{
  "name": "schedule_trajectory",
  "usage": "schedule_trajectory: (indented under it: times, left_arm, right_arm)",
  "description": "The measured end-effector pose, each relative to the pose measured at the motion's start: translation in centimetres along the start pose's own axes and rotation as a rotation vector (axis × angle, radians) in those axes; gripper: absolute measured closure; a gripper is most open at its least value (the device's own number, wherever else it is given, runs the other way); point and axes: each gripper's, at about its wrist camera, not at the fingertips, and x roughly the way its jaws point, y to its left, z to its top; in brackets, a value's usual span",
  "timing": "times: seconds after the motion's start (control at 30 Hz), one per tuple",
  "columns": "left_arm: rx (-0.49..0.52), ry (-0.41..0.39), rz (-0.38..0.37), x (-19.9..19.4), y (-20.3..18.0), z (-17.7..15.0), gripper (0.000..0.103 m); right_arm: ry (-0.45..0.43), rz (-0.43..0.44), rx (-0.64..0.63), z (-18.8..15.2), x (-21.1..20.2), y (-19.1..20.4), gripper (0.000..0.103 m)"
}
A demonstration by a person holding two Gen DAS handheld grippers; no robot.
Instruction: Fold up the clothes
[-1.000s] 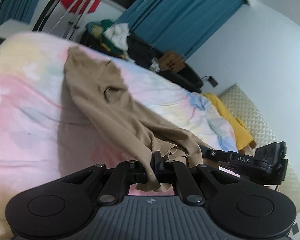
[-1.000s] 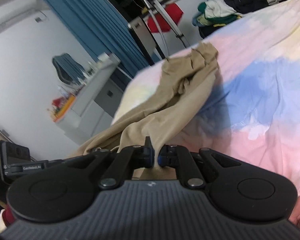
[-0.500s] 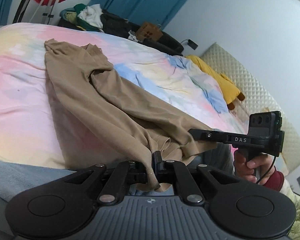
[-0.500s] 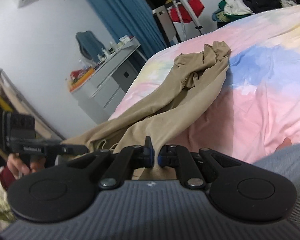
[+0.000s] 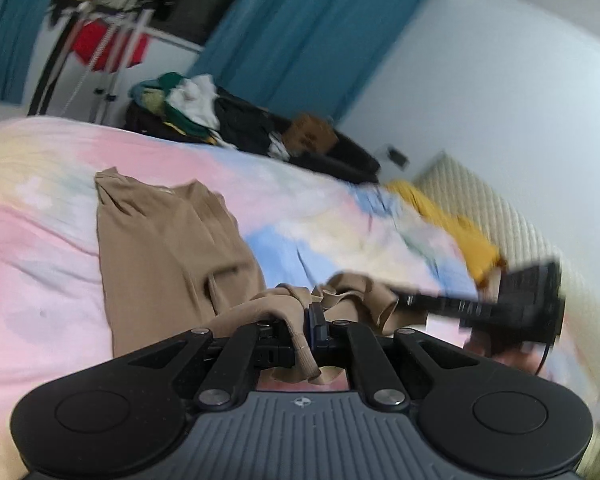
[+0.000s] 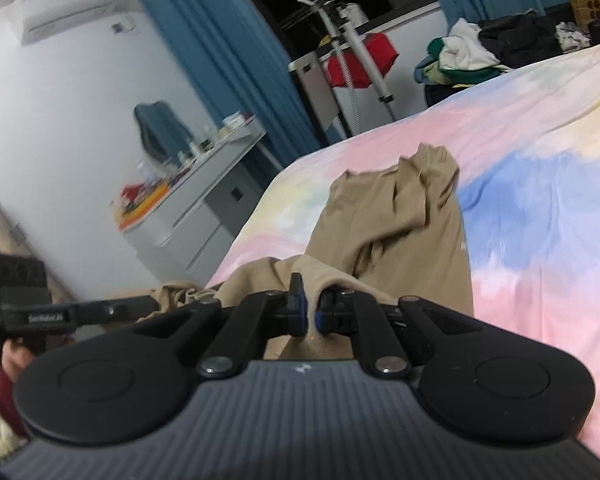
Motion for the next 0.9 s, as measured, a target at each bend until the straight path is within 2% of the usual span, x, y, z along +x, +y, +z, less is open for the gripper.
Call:
schedule_trajectory:
  times: [0.17, 0.27, 0.43, 0.57, 0.73, 0.83, 0.9]
  left_arm:
    - [-0.041, -0.055, 0.064, 5.3, 4.7, 4.0, 0.096]
    - [-0.069, -0.058, 0.109, 8.9, 7.9, 5.3, 0.096]
    - [-0.057, -0.008, 0.188, 14.6, 12.5, 5.1, 0.096]
    - [-0.022, 0.031, 0.263, 18.5, 15.4, 4.4, 0.096]
    - [0.019, 0.044, 0.312, 20.7, 16.4, 3.3, 0.096]
    - [0.039, 0.033, 0.327, 20.4, 15.8, 3.0, 0.095]
    - [0.045, 0.021, 0.346, 19.6, 14.8, 2.7, 0.090]
  right_arm:
    - [-0.001, -0.057, 0.020, 3.0, 6.5, -2.6, 0.094]
    - [0.027, -0.088, 0.043, 4.2, 10.1, -4.3, 0.094]
    - [0.066, -0.127, 0.037, 4.9, 15.4, -7.3, 0.094]
    - [0.101, -0.160, 0.007, 4.1, 19.0, -9.2, 0.093]
    - [0.140, -0.186, -0.049, 3.5, 21.5, -9.9, 0.093]
    - [0.153, -0.208, -0.083, 3.3, 21.9, -9.5, 0.093]
    - [0.153, -0.217, -0.106, 3.2, 21.8, -9.1, 0.091]
